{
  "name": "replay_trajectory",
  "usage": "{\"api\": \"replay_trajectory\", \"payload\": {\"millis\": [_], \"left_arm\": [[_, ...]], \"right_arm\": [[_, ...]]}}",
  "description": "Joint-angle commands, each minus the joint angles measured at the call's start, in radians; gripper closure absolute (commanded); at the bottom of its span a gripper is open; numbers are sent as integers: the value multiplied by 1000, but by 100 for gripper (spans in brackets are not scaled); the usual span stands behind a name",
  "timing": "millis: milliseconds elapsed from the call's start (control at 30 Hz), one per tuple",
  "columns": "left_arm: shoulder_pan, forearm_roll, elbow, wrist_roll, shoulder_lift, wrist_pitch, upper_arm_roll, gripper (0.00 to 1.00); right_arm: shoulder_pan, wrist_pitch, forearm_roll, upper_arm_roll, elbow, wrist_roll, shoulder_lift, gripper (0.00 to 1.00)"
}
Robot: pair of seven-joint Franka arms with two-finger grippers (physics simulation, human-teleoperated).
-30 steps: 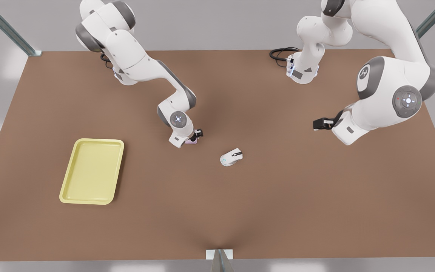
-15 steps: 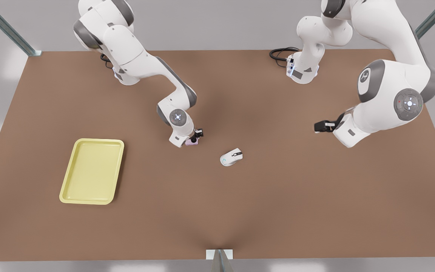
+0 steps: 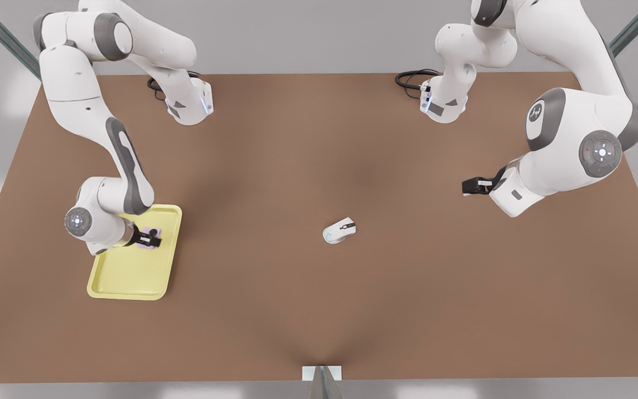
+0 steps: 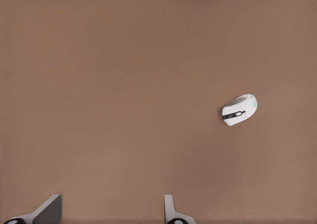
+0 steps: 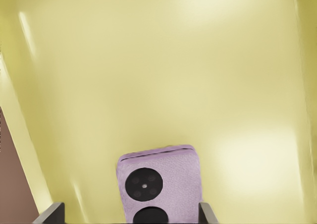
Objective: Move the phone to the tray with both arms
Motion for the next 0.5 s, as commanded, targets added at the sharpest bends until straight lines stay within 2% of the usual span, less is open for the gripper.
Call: {"api": "replay_trajectory", "payload": {"millis": [0, 67, 133, 167, 233, 300, 400, 467], "left_arm": [[0, 2, 0, 7, -1, 0, 0, 0], [0, 1, 0, 7, -1, -2, 0, 0], [0, 56, 0, 8, 4, -2, -1, 0], [0, 55, 0, 8, 5, -2, -1, 0], [0, 56, 0, 7, 4, -4, -1, 0], [0, 56, 0, 5, 4, -4, -1, 0], [0, 56, 0, 5, 4, -4, -1, 0], [0, 56, 0, 5, 4, -2, -1, 0]], "right_arm": [[3, -8, -6, -2, 34, -448, 5, 0], [3, -76, -6, 0, 91, -454, -5, 0], [35, -275, -3, 9, 333, -442, -22, 0], [82, -352, -8, 4, 402, -379, -54, 0], [121, -533, -44, 9, 410, -221, -179, 0], [133, -677, -23, 9, 551, -176, -185, 0], [132, -650, -17, 9, 616, -169, -107, 0], [122, -581, 28, 4, 505, -170, -180, 0]]}}
